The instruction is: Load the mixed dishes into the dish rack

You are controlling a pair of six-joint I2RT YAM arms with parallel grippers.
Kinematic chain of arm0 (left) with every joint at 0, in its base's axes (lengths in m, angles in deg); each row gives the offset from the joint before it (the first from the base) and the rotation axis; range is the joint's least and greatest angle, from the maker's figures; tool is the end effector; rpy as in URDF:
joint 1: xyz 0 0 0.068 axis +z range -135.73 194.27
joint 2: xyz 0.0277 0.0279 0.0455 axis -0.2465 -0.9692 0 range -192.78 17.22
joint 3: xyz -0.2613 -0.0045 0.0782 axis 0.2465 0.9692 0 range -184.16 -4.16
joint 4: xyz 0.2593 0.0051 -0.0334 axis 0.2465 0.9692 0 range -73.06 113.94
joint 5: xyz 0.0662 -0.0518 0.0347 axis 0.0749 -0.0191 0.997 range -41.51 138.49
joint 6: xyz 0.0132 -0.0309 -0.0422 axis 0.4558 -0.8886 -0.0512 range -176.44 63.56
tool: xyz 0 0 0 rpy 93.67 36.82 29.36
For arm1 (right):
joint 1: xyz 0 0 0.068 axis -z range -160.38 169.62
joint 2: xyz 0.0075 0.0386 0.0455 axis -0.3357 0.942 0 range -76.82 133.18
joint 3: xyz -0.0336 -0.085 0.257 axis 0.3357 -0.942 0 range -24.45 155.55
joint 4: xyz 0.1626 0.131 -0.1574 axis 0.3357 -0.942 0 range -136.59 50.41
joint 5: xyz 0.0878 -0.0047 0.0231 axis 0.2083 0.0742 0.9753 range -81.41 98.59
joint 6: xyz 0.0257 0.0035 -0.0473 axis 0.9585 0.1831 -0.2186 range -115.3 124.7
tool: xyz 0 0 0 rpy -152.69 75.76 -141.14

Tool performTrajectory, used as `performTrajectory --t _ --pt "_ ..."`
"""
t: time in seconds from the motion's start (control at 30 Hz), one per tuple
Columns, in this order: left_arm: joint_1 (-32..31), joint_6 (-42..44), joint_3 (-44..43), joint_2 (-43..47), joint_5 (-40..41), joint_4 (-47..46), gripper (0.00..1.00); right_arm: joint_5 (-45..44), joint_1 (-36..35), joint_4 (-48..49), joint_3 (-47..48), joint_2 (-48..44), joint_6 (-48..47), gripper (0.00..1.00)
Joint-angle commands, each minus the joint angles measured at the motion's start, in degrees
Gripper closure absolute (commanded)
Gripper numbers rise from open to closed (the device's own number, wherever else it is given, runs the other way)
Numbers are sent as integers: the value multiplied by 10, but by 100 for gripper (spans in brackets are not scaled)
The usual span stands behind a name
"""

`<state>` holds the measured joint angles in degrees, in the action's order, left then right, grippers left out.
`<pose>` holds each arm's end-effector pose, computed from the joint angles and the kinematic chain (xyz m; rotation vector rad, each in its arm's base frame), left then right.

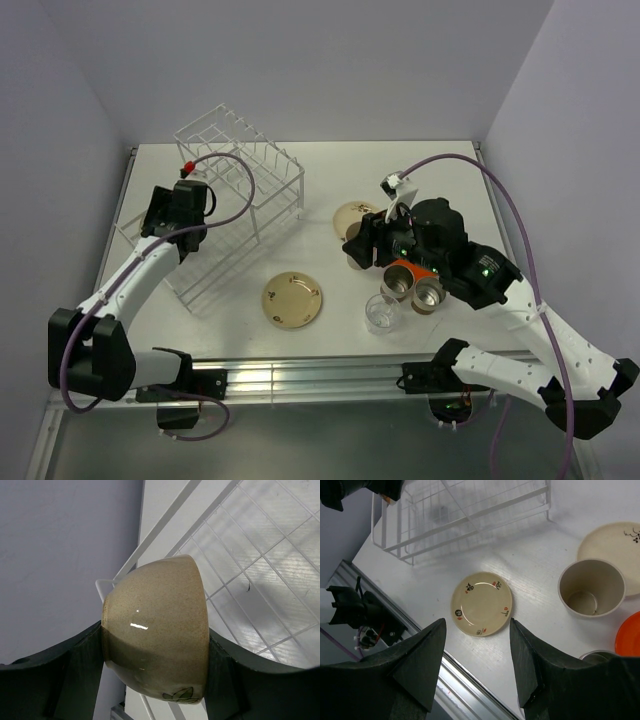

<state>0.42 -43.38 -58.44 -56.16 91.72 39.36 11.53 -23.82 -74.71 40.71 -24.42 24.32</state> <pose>0.2686 -0.0410 0.2768 0.1279 2.1909 0.8494 0.1338 0.1292 0.3936 -0.4556 1.9901 0.7599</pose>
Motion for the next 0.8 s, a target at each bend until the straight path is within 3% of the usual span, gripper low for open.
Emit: performTrajectory --t 0.0,0.77 --pt "5 29 -9 -16 20 -55 100 0 4 25 0 -11 -11 39" --pt "8 43 -19 -115 9 -79 100 0 4 22 -9 -13 -12 39"
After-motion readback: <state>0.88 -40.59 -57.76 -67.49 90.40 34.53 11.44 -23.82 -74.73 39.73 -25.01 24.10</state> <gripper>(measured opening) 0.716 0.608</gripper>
